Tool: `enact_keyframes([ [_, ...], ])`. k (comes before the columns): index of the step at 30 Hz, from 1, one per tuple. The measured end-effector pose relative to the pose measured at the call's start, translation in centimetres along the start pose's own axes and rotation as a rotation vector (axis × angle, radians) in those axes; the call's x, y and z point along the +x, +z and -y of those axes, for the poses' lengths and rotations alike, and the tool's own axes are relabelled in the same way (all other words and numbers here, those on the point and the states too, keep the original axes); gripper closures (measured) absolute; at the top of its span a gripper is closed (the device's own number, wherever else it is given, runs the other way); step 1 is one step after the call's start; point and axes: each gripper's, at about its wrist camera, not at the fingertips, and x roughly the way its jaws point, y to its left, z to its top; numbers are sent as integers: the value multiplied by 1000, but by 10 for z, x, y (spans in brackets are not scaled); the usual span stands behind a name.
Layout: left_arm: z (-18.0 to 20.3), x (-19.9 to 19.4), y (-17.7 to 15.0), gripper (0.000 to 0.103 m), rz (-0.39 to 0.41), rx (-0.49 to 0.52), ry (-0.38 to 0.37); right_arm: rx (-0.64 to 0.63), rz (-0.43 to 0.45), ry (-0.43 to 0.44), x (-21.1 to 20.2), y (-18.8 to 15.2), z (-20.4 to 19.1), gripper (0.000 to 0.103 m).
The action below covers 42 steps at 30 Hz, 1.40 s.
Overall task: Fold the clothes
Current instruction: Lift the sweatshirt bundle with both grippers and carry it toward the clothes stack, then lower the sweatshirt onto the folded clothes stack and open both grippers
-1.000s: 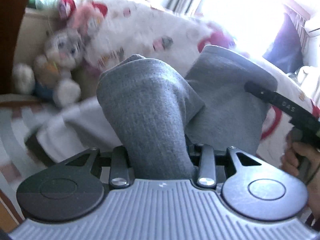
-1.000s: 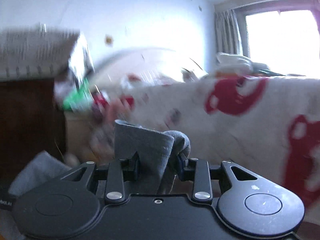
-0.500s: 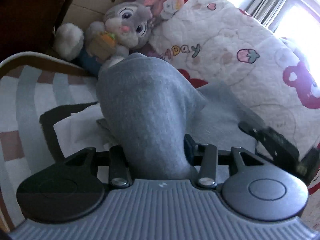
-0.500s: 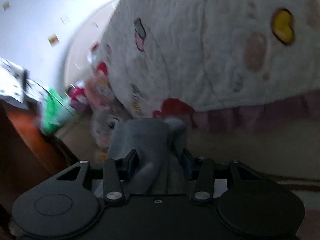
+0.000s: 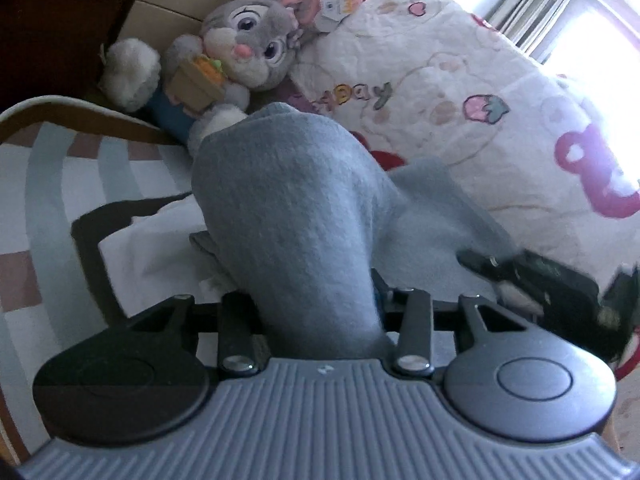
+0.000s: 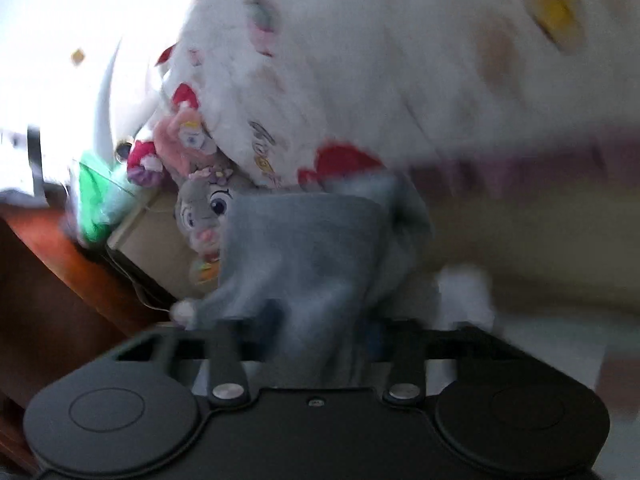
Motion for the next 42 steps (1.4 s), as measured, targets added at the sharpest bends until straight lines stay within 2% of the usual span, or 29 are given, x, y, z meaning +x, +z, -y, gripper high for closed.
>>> enact_keyframes([
  [3,6,1,-1,63,55,-29,-32,-129,99,7,-2,11,-21,72],
  [5,1,11,-4,55,61,-77,-1,-170,154,-3,2,7,-18,71],
  [7,-7,18,-5,52,29,-117,52,-115,120,-66,15,-1,-1,70],
  [9,-8,3,-5,48,73,-87,76,-130,106,-111,21,-12,5,66],
  [11,-9,-13,-5,48,117,-56,99,-160,121,-109,19,-19,4,61],
  [12,-9,-19,-4,48,128,-58,105,-133,123,-93,17,-19,8,60],
  [14,-12,-27,3,50,118,-104,89,-84,109,-88,17,-15,16,52],
  [15,-11,-29,11,50,104,-100,64,-86,105,-118,17,-13,16,50],
  [17,0,-37,24,50,114,-4,46,-193,135,-239,13,-13,0,39],
  [19,19,-47,32,50,154,172,45,-355,200,-401,1,-22,-15,37],
  [21,40,-46,33,50,140,397,61,-455,223,-388,-15,-27,-21,42],
  [22,51,-37,33,50,90,514,59,-500,232,-374,-23,-29,-24,48],
  [23,60,-25,33,50,17,616,51,-510,230,-312,-31,-27,-25,52],
  [24,66,-11,35,50,-58,685,44,-519,227,-250,-40,-26,-26,52],
  [26,72,10,44,51,-110,733,62,-526,208,-143,-48,-22,-30,52],
  [29,76,37,59,48,-117,737,81,-530,156,-23,-44,-14,-39,49],
  [30,77,47,64,46,-118,736,86,-558,109,-39,-34,-16,-39,45],
  [31,74,56,66,46,-138,726,97,-586,61,-55,-24,-17,-39,35],
  [32,67,66,66,46,-180,706,117,-615,19,-77,-13,-20,-39,34],
  [33,59,76,66,45,-222,686,136,-640,19,-140,-4,-26,-34,34],
  [34,51,81,67,45,-248,649,138,-626,28,-149,1,-32,-26,34],
  [36,34,80,70,44,-261,534,101,-511,40,-85,2,-34,-6,34],
  [38,22,81,73,44,-275,453,71,-523,47,-72,-1,-39,-2,34],
  [40,17,84,72,42,-278,431,60,-531,52,-59,-3,-42,1,34],
  [42,20,85,67,41,-264,453,79,-487,39,-66,-4,-35,2,34],
])
